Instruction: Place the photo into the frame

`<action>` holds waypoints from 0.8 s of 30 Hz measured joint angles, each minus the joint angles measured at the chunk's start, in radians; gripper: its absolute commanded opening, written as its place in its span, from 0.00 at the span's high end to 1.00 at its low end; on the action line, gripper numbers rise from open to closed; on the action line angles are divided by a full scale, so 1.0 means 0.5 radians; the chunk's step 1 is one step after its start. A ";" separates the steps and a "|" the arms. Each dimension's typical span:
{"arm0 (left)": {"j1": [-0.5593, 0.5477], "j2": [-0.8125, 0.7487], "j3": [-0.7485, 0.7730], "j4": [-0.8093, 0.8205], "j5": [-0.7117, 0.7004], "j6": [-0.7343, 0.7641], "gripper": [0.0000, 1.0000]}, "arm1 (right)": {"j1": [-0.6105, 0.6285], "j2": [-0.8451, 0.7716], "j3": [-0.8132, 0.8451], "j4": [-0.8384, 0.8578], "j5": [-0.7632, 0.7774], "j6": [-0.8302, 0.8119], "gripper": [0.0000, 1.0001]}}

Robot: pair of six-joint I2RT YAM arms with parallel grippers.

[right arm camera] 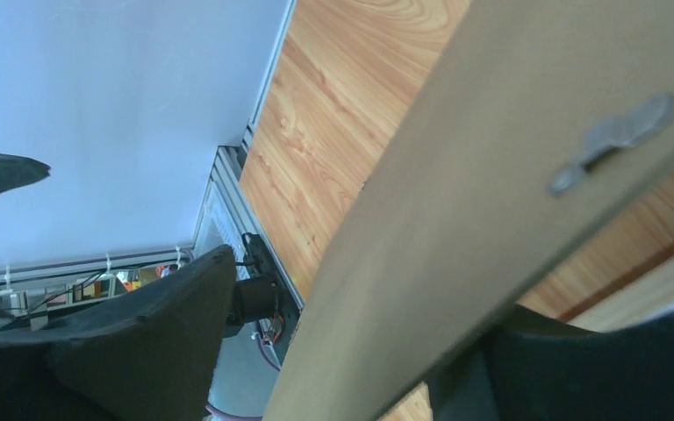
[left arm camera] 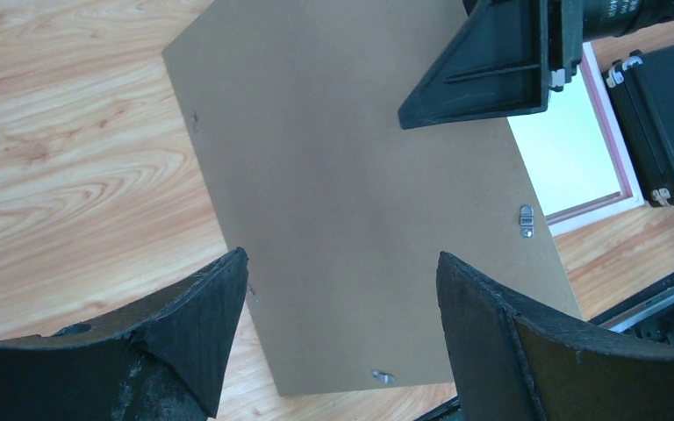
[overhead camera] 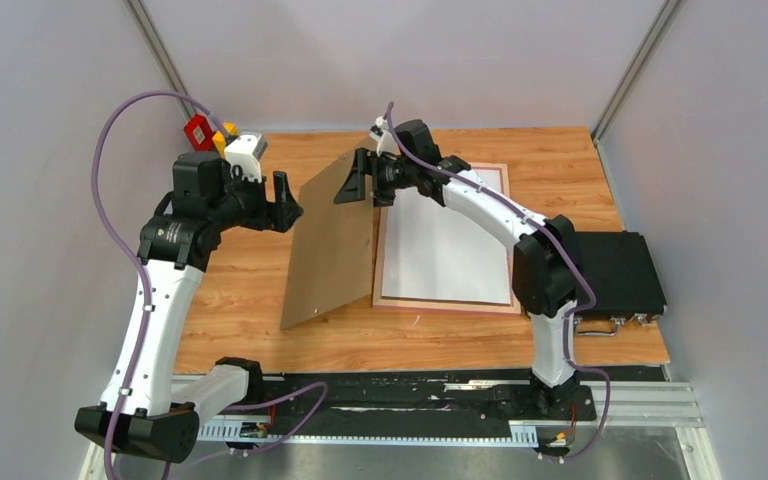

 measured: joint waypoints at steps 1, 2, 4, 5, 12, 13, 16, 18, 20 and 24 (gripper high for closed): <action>0.000 0.000 0.000 0.001 -0.009 0.000 0.13 | -0.006 -0.018 -0.034 -0.001 0.005 -0.008 0.40; 0.000 -0.001 0.000 0.001 -0.018 0.001 0.13 | -0.017 -0.037 -0.074 0.003 0.014 -0.014 0.45; 0.000 -0.002 0.000 0.001 -0.033 0.007 0.13 | -0.040 -0.064 -0.140 0.021 0.018 -0.024 0.58; 0.000 -0.002 0.000 0.001 -0.037 0.008 0.13 | -0.051 -0.070 -0.169 0.037 0.018 -0.027 0.71; 0.000 -0.014 0.000 0.001 -0.098 0.043 0.13 | -0.121 -0.062 -0.254 0.109 -0.061 -0.004 1.00; 0.000 -0.016 0.000 0.001 -0.112 0.050 0.13 | -0.127 -0.062 -0.253 0.124 -0.053 0.001 1.00; 0.001 -0.016 0.000 -0.001 -0.146 0.081 0.12 | -0.149 -0.042 -0.253 0.135 -0.070 0.013 1.00; 0.000 -0.014 0.000 -0.006 -0.166 0.106 0.11 | -0.162 -0.037 -0.262 0.150 -0.088 0.017 1.00; 0.001 -0.009 -0.003 -0.005 -0.185 0.132 0.11 | -0.178 -0.038 -0.298 0.172 -0.094 0.031 1.00; 0.001 -0.008 -0.058 0.031 -0.191 0.172 0.10 | -0.220 -0.059 -0.430 0.282 -0.143 0.067 1.00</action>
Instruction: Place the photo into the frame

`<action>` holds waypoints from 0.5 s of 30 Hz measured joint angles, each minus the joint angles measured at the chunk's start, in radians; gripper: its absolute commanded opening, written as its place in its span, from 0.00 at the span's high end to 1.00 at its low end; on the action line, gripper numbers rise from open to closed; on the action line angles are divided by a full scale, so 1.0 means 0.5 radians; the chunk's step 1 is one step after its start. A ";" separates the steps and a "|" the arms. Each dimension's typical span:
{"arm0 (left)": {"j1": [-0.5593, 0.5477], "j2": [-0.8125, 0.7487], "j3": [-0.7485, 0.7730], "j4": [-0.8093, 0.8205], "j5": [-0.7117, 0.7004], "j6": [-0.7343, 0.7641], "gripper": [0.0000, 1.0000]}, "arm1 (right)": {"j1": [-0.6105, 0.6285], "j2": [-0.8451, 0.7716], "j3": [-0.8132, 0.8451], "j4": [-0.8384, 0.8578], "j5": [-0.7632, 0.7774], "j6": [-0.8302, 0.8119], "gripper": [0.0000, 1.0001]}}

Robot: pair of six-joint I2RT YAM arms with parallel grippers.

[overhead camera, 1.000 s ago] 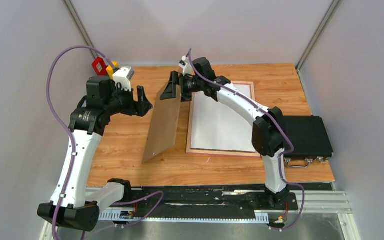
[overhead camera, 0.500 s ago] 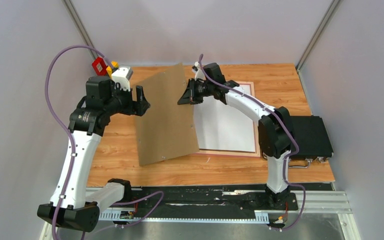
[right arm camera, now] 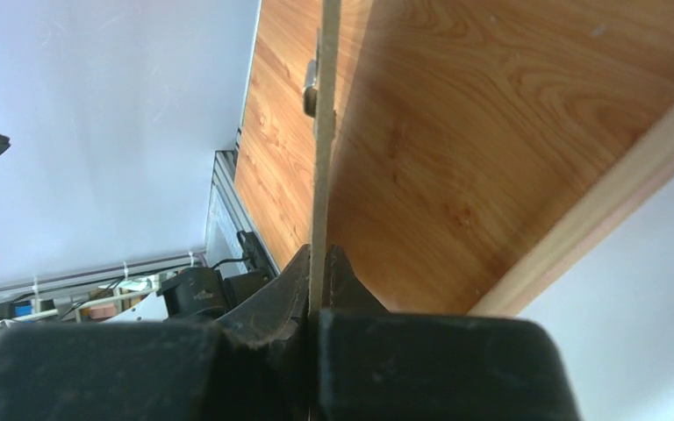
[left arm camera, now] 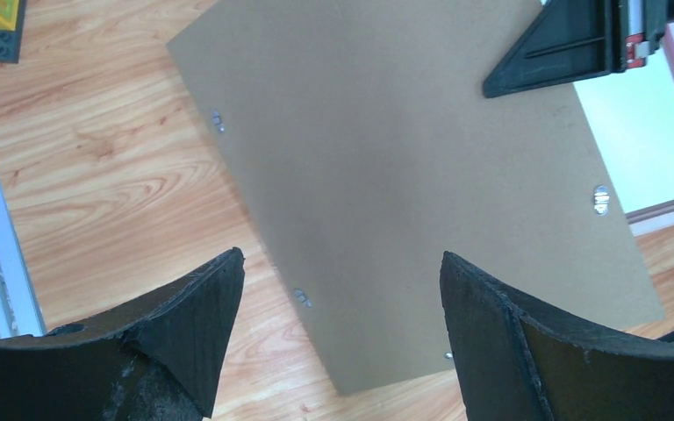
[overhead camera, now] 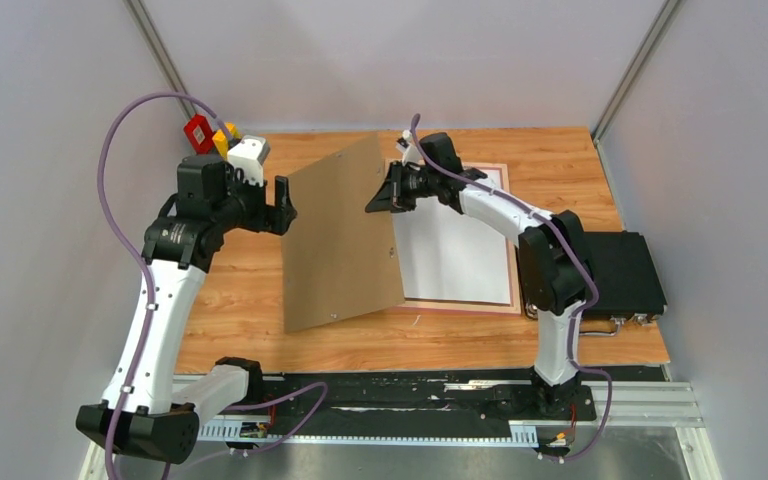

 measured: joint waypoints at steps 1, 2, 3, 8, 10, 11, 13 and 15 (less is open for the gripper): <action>0.000 0.000 -0.020 0.010 0.001 0.010 0.10 | -0.014 -0.017 -0.049 0.022 -0.007 0.016 1.00; 0.000 -0.001 -0.041 0.020 0.003 0.024 0.09 | -0.029 -0.037 -0.094 0.041 -0.024 0.026 1.00; 0.000 -0.001 -0.062 0.032 0.005 0.034 0.09 | -0.046 -0.060 -0.143 0.069 -0.043 0.037 1.00; 0.020 0.033 -0.129 0.085 0.064 0.068 0.09 | -0.127 -0.275 -0.374 0.219 -0.105 0.062 1.00; 0.032 0.060 -0.144 0.126 0.105 0.070 0.09 | -0.162 -0.395 -0.468 0.308 -0.117 0.062 1.00; 0.035 0.072 -0.150 0.141 0.118 0.070 0.09 | -0.179 -0.453 -0.507 0.351 -0.124 0.062 1.00; 0.043 0.103 -0.163 0.179 0.150 0.070 0.09 | -0.219 -0.555 -0.588 0.450 -0.130 0.073 1.00; 0.046 0.130 -0.174 0.212 0.178 0.069 0.09 | -0.279 -0.646 -0.674 0.555 -0.155 0.109 1.00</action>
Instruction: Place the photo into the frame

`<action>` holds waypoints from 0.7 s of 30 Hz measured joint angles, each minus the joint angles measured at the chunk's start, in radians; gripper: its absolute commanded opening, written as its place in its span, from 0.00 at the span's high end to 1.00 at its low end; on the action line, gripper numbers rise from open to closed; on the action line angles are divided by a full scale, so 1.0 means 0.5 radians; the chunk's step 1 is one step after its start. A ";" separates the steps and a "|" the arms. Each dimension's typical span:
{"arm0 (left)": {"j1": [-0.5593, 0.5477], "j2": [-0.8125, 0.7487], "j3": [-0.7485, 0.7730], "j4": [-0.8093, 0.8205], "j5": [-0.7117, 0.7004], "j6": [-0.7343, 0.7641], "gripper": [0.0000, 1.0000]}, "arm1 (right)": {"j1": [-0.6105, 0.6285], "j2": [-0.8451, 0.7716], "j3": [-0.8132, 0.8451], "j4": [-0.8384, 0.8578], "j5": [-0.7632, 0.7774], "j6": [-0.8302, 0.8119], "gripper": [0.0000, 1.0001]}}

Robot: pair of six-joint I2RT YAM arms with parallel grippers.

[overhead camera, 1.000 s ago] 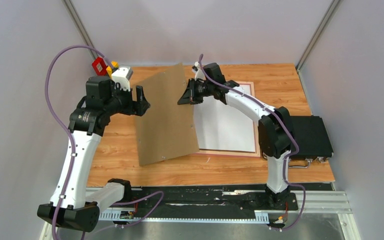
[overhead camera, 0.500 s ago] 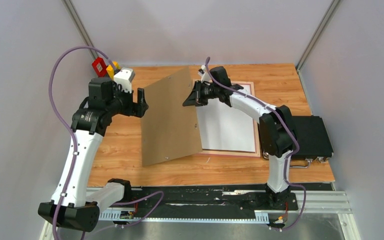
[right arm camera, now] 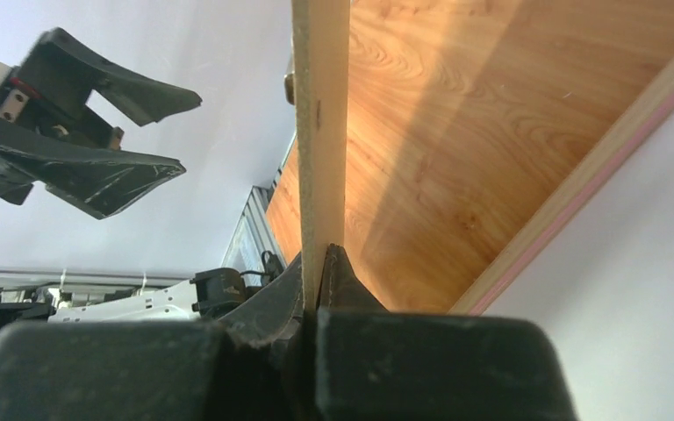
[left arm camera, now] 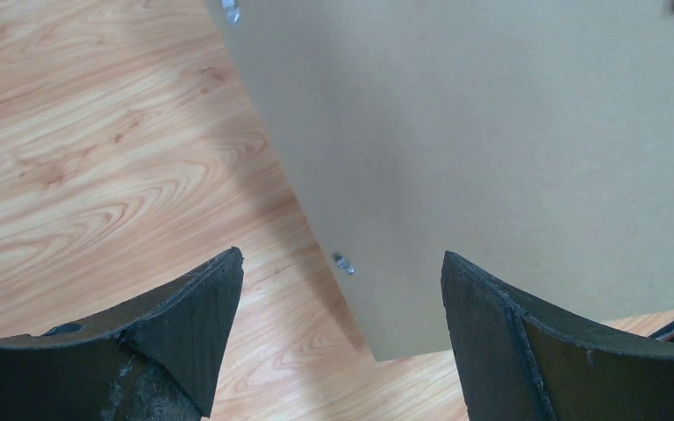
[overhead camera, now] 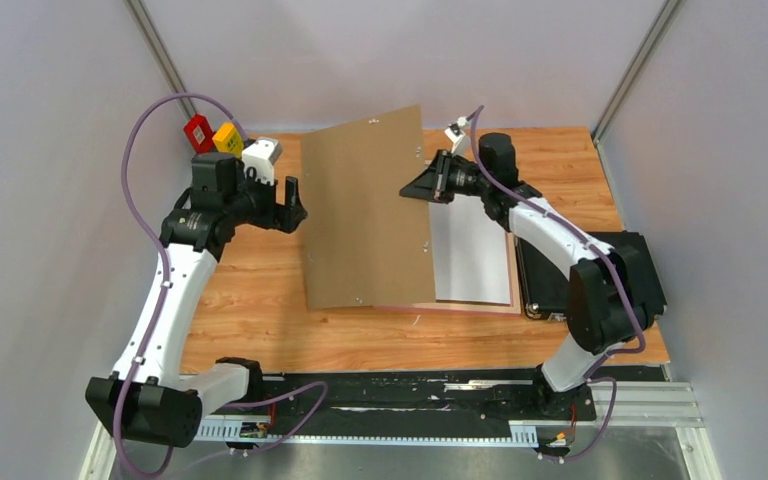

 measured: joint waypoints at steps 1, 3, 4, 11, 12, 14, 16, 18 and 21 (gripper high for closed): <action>0.001 0.015 -0.003 0.018 0.013 0.000 0.09 | -0.033 -0.034 -0.035 0.041 -0.011 0.021 1.00; 0.001 0.041 -0.009 0.054 0.039 0.000 0.09 | -0.100 -0.087 -0.095 0.101 -0.020 0.060 1.00; 0.001 0.052 -0.011 0.069 0.049 0.000 0.09 | -0.130 -0.105 -0.116 0.115 -0.022 0.077 1.00; 0.001 0.134 -0.027 0.195 0.150 -0.013 0.09 | -0.350 -0.220 -0.179 0.155 -0.040 0.168 1.00; 0.001 0.148 -0.027 0.214 0.166 -0.020 0.09 | -0.391 -0.254 -0.185 0.156 -0.046 0.177 1.00; 0.001 0.176 -0.027 0.245 0.192 -0.032 0.08 | -0.466 -0.321 -0.193 0.156 -0.076 0.189 1.00; 0.001 0.219 -0.027 0.280 0.208 -0.050 0.06 | -0.568 -0.397 -0.195 0.156 -0.124 0.200 1.00; -0.002 0.277 -0.027 0.308 0.208 -0.066 0.04 | -0.697 -0.473 -0.195 0.157 -0.179 0.208 1.00; -0.036 0.410 -0.001 0.328 0.178 -0.092 0.03 | -0.922 -0.574 -0.197 0.159 -0.277 0.232 1.00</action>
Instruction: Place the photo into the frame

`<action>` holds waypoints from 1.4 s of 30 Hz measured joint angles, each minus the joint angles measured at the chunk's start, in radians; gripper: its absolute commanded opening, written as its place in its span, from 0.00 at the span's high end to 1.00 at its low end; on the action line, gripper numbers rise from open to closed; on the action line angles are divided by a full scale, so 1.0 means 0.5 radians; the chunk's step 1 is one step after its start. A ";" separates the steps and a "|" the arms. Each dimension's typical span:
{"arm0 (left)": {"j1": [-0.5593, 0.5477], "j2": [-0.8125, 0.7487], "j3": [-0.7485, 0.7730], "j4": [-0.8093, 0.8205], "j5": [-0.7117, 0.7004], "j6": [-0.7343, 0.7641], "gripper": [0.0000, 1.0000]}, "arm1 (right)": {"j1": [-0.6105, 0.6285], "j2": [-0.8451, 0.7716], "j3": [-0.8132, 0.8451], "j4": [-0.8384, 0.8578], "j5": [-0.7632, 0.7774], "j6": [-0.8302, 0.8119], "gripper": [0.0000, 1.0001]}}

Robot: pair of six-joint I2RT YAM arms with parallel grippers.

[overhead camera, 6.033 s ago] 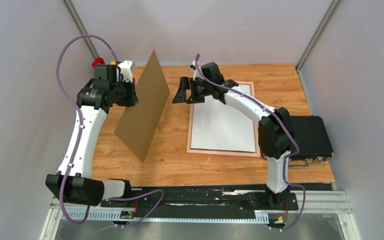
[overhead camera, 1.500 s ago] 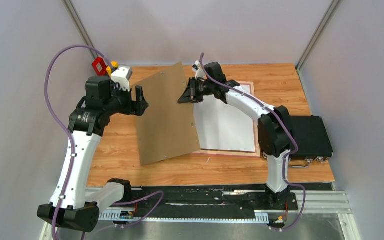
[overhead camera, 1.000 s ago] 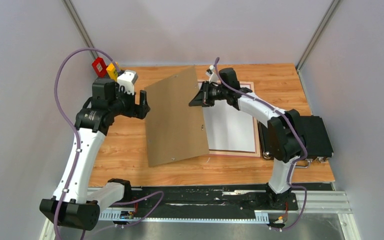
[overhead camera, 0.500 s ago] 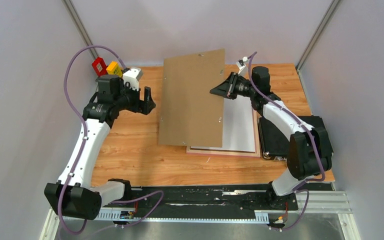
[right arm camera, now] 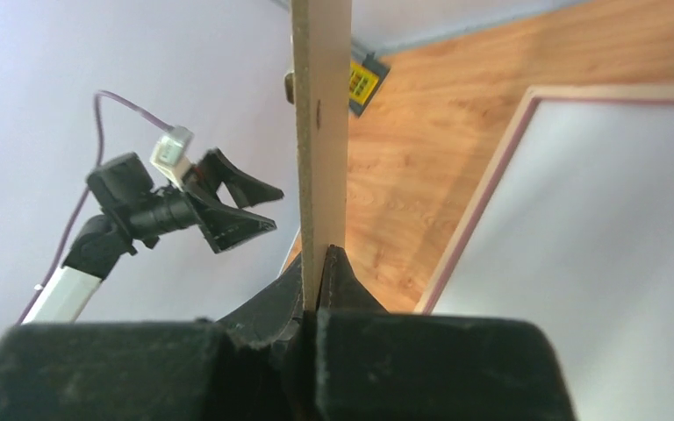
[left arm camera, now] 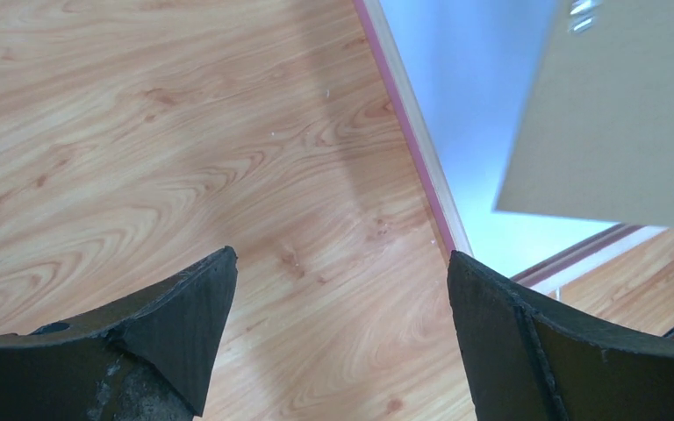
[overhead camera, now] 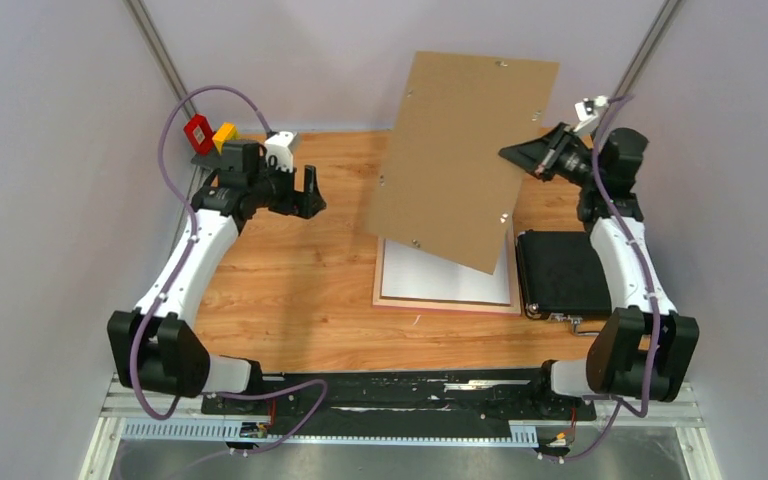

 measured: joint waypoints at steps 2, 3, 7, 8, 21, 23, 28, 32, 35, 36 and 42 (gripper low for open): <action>-0.039 0.105 0.033 0.017 -0.040 -0.015 0.02 | -0.159 -0.056 -0.005 0.023 -0.082 0.034 1.00; -0.062 0.150 0.046 0.028 -0.062 -0.023 0.02 | -0.236 -0.080 -0.014 0.044 -0.124 0.056 1.00; -0.196 0.336 0.129 0.055 -0.193 -0.051 0.01 | -0.477 -0.180 -0.126 0.143 -0.287 0.153 1.00; -0.233 0.381 0.158 0.058 -0.230 -0.058 0.01 | -0.513 -0.200 -0.158 0.154 -0.323 0.170 1.00; -0.655 1.109 0.674 0.072 -0.569 -0.164 0.06 | -0.842 -0.466 -0.389 0.180 -0.709 0.262 1.00; -0.686 1.238 0.761 0.050 -0.584 -0.188 0.09 | -0.884 -0.492 -0.410 0.182 -0.758 0.269 1.00; -0.728 1.512 0.929 -0.012 -0.603 -0.260 0.18 | -0.968 -0.520 -0.481 0.190 -0.839 0.284 1.00; -0.738 1.639 0.997 -0.076 -0.607 -0.303 0.25 | -1.023 -0.525 -0.513 0.187 -0.878 0.296 1.00; -0.739 1.701 1.052 -0.114 -0.603 -0.333 0.32 | -1.045 -0.530 -0.525 0.188 -0.894 0.303 1.00; -0.739 1.706 1.059 -0.116 -0.600 -0.343 0.35 | -1.050 -0.533 -0.526 0.189 -0.896 0.304 1.00; -0.740 1.732 1.118 -0.129 -0.567 -0.379 0.41 | -1.054 -0.572 -0.557 0.208 -0.900 0.311 1.00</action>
